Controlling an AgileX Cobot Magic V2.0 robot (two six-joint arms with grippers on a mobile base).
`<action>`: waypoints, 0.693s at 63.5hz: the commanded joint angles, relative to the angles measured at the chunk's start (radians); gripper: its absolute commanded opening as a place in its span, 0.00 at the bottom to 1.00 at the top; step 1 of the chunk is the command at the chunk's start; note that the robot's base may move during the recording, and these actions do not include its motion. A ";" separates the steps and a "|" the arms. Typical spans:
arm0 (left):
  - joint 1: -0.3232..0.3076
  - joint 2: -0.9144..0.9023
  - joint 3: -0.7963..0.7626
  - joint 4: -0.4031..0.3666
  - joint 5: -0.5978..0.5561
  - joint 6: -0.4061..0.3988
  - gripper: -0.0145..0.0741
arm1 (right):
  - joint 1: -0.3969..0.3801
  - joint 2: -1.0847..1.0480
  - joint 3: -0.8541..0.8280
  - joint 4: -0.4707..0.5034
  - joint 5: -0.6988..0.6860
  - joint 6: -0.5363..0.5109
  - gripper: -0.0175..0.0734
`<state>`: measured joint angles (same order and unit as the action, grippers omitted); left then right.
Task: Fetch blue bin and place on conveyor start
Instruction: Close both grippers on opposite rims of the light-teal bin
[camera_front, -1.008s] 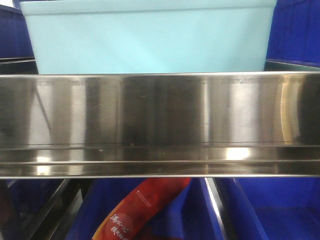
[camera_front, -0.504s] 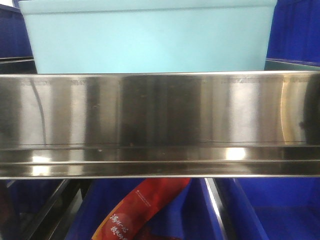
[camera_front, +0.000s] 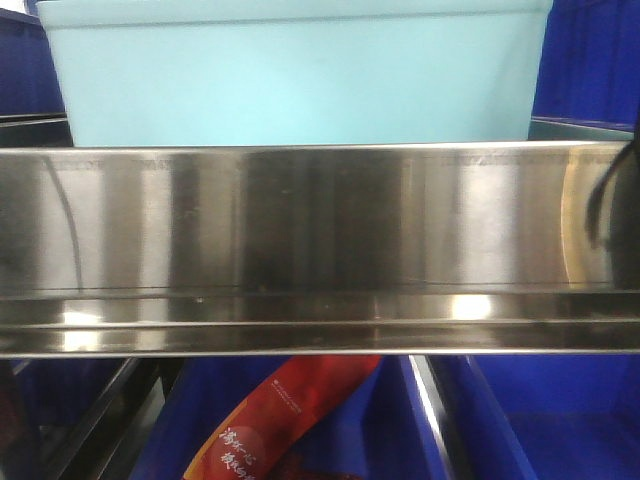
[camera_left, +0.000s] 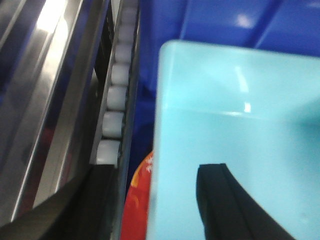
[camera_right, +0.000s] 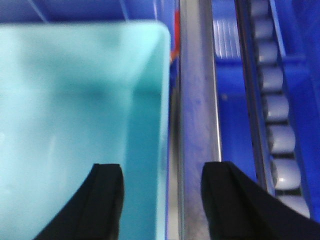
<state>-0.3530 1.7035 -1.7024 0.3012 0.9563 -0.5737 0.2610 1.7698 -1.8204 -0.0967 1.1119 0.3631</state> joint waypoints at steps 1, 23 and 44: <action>0.011 0.007 -0.006 -0.031 -0.003 0.041 0.47 | 0.002 0.021 -0.011 -0.009 0.025 0.002 0.46; 0.011 0.070 -0.006 -0.029 0.039 0.074 0.46 | 0.002 0.074 -0.011 0.014 0.044 0.002 0.46; 0.011 0.087 -0.006 -0.056 0.052 0.074 0.46 | 0.002 0.075 -0.011 0.014 0.032 0.002 0.46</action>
<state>-0.3438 1.7876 -1.7024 0.2565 1.0085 -0.4995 0.2610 1.8486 -1.8204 -0.0755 1.1589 0.3654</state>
